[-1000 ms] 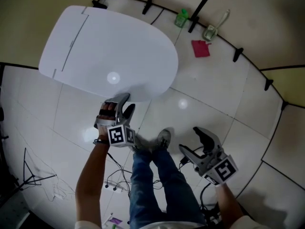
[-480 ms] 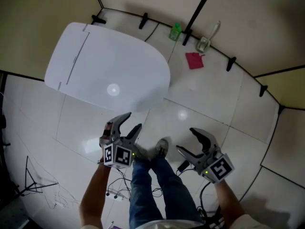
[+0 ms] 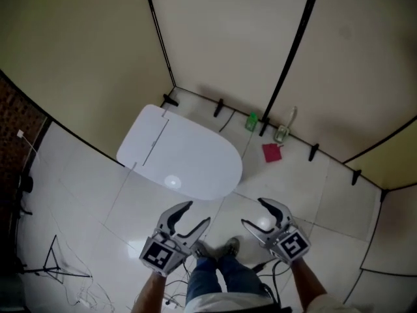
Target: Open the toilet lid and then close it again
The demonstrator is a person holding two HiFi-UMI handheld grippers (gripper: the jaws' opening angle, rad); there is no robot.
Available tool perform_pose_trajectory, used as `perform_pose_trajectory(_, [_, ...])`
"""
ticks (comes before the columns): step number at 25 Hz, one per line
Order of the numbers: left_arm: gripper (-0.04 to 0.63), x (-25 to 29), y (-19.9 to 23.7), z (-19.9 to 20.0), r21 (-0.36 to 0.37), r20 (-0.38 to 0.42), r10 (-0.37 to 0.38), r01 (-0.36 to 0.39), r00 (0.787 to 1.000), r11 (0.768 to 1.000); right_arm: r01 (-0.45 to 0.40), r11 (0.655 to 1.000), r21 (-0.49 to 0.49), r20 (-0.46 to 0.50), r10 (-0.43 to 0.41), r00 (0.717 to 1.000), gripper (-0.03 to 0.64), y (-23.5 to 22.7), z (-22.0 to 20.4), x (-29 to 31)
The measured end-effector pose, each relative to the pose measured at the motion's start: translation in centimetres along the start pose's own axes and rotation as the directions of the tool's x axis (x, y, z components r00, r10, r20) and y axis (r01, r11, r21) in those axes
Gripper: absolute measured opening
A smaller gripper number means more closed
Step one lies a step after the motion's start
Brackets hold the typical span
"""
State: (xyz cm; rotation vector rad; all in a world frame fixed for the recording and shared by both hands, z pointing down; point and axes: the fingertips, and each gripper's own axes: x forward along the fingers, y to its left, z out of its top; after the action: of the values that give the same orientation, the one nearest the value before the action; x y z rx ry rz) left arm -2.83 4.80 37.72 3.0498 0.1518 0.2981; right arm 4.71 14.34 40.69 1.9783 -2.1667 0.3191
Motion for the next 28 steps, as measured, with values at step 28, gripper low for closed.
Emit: perform_pose_trajectory(28, [0.241,-8.5,-2.6,10.5,-0.003,0.163,0.081,-0.082,0.983,0.997,-0.056,0.996,-0.074,0.125,0.065,0.990,0.295,7.4,9.8,-0.3])
